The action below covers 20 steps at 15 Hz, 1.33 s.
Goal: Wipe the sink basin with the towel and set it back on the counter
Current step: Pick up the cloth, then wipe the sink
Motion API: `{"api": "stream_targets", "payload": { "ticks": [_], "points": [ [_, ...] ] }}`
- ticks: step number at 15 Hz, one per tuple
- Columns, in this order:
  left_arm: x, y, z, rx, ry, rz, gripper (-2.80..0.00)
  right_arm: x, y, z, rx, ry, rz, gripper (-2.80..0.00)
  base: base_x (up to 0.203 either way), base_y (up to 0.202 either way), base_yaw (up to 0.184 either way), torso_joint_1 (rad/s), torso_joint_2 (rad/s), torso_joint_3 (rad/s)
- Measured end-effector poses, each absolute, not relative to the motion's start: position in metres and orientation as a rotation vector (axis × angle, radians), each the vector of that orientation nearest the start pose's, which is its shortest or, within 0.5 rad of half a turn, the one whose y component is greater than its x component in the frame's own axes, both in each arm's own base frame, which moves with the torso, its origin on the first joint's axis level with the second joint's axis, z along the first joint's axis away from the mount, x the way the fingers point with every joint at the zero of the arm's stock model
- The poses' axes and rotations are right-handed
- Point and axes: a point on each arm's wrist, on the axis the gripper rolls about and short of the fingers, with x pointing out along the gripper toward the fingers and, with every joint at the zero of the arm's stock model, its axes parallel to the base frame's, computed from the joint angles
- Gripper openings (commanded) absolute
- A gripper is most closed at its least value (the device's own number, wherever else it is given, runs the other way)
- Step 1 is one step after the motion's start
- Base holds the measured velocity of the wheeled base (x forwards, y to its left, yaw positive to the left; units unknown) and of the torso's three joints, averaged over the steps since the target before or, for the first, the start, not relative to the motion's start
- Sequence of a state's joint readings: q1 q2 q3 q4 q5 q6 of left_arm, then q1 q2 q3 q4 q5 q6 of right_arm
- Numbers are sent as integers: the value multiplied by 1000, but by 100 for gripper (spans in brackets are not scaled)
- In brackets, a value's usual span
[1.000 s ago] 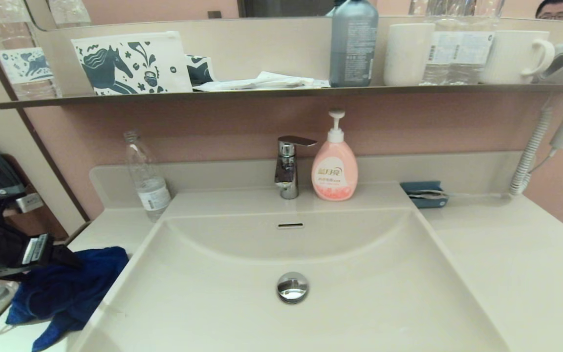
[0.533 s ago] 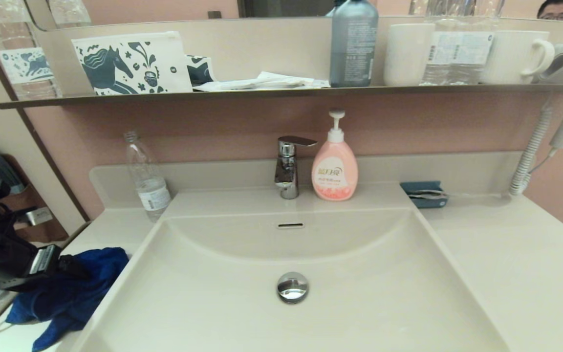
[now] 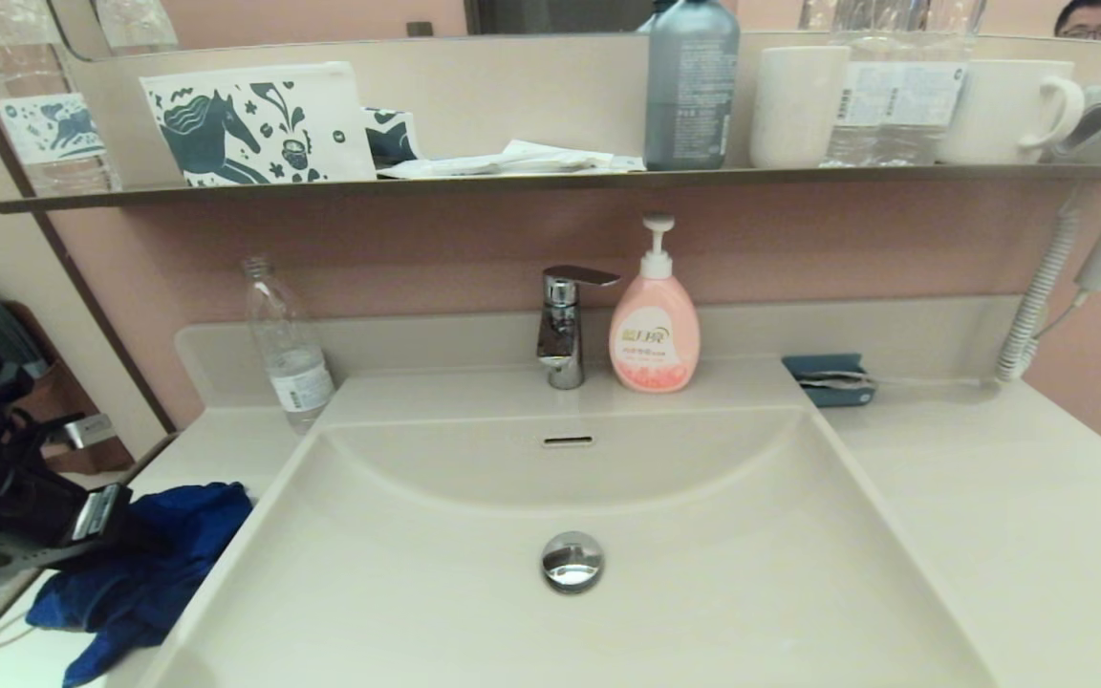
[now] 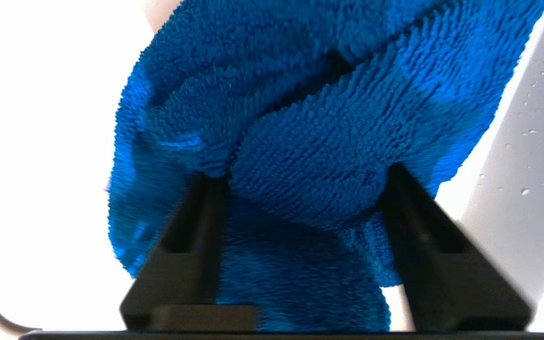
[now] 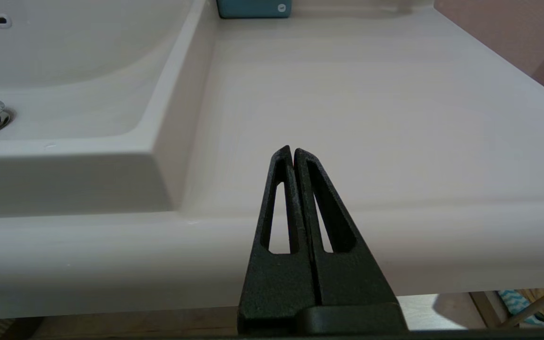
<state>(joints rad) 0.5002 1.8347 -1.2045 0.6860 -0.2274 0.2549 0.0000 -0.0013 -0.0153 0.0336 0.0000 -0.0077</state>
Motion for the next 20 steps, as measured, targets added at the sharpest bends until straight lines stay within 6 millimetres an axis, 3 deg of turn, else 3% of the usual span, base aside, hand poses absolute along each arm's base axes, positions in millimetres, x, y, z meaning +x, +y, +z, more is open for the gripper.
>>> {"api": "stream_targets", "payload": {
  "ticks": [5, 8, 12, 16, 20],
  "points": [
    [255, 134, 152, -249, 1228, 76, -280, -24, 0, 76, -8, 17, 0, -280, 0, 0, 0, 0, 0, 0],
    [247, 130, 170, -224, 1178, 88, -280, -24, 0, 76, -8, 17, 0, -280, 0, 0, 0, 0, 0, 0],
    [219, 113, 207, -208, 1133, 93, -280, -24, 0, 76, -8, 17, 0, -280, 0, 0, 0, 0, 0, 0],
    [187, 75, 246, -318, 1120, 44, -280, -24, 0, 76, -7, 17, 0, -280, 0, 0, 0, 0, 0, 0],
    [175, 21, 282, -396, 1059, -26, -280, -24, 0, 76, -8, 17, 0, -280, 0, 0, 0, 0, 0, 0]
  ]
}}
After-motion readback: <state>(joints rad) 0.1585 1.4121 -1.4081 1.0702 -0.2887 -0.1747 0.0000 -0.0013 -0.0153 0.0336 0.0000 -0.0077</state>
